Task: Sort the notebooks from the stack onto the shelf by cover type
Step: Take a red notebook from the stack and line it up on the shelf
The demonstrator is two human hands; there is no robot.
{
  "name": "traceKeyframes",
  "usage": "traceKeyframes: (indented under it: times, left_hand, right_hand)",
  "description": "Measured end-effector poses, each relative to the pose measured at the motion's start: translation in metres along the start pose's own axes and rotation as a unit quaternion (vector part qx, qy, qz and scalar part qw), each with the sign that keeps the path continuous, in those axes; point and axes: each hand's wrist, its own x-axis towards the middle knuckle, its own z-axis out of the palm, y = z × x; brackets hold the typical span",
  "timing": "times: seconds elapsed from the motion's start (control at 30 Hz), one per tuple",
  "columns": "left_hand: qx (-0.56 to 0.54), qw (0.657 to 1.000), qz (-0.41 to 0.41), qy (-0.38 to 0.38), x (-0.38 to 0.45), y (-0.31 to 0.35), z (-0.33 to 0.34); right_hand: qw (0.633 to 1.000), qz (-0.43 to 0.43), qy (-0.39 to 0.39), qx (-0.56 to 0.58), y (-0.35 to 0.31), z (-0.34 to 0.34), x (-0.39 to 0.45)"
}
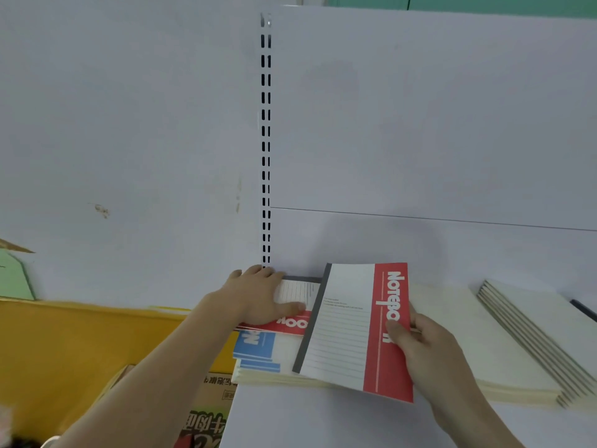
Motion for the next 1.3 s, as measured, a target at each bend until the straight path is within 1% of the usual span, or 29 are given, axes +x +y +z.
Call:
traceKeyframes:
  times: [0.1, 0.33, 0.5, 0.6, 0.63, 0.7, 0.77, 0.8, 0.87, 0.9, 0.97, 1.03, 1.07, 1.13, 1.2, 1.27, 1.3]
  left_hand:
    - [0.023, 1.0, -0.01, 0.005, -0.004, 0.004, -0.002]
    - [0.083, 0.993, -0.038, 0.076, -0.02, 0.014, -0.004]
    - [0.081, 0.989, -0.056, 0.107, -0.025, 0.015, -0.008]
    - [0.053, 0.989, -0.064, 0.12, -0.028, 0.014, -0.018]
    - [0.02, 0.99, -0.064, 0.12, -0.03, 0.013, -0.023]
    - [-0.106, 0.986, -0.065, 0.107, -0.037, 0.011, -0.034]
    - [-0.249, 0.962, -0.053, 0.1, -0.048, 0.009, -0.042]
    - [-0.323, 0.94, -0.048, 0.098, -0.054, 0.009, -0.042]
    - [-0.462, 0.881, -0.042, 0.097, -0.068, 0.015, -0.035]
    - [-0.516, 0.848, -0.047, 0.108, -0.075, 0.021, -0.03]
    - [-0.591, 0.791, -0.075, 0.142, -0.088, 0.035, -0.018]
    - [-0.646, 0.74, -0.099, 0.16, -0.099, 0.053, -0.011]
    - [-0.661, 0.725, -0.098, 0.169, -0.105, 0.062, -0.009]
    - [-0.67, 0.716, -0.08, 0.178, -0.117, 0.076, -0.007]
    - [-0.686, 0.708, -0.065, 0.157, -0.126, 0.083, -0.005]
    - [-0.706, 0.696, -0.051, 0.119, -0.131, 0.086, -0.004]
    - [-0.709, 0.694, -0.05, 0.111, -0.132, 0.088, -0.002]
  right_hand:
    - [1.0, 0.004, 0.003, -0.01, 0.0, 0.003, 0.0]
    - [0.998, -0.001, -0.007, -0.057, 0.005, 0.012, -0.002]
    - [0.997, -0.002, -0.016, -0.078, 0.007, 0.015, -0.006]
    - [0.997, -0.002, -0.013, -0.074, 0.007, 0.015, -0.007]
    - [0.998, -0.002, -0.013, -0.064, 0.006, 0.014, -0.008]
    - [0.999, 0.001, -0.012, -0.03, 0.004, 0.013, -0.009]
    - [1.0, 0.0, -0.002, 0.013, 0.002, 0.013, -0.012]
    - [1.0, -0.004, 0.006, 0.028, 0.0, 0.014, -0.013]
    - [0.999, -0.014, 0.022, 0.032, -0.002, 0.015, -0.015]
    - [0.999, -0.018, 0.029, 0.03, -0.003, 0.016, -0.016]
    - [0.999, -0.026, 0.034, 0.021, -0.007, 0.018, -0.018]
    - [0.999, -0.036, 0.034, 0.001, -0.01, 0.018, -0.019]
    - [0.999, -0.041, 0.032, -0.011, -0.011, 0.019, -0.02]
    - [0.998, -0.053, 0.025, -0.034, -0.013, 0.02, -0.023]
    - [0.998, -0.059, 0.022, -0.031, -0.014, 0.019, -0.026]
    - [0.998, -0.059, 0.026, 0.001, -0.016, 0.018, -0.028]
    - [0.998, -0.054, 0.024, 0.023, -0.016, 0.018, -0.027]
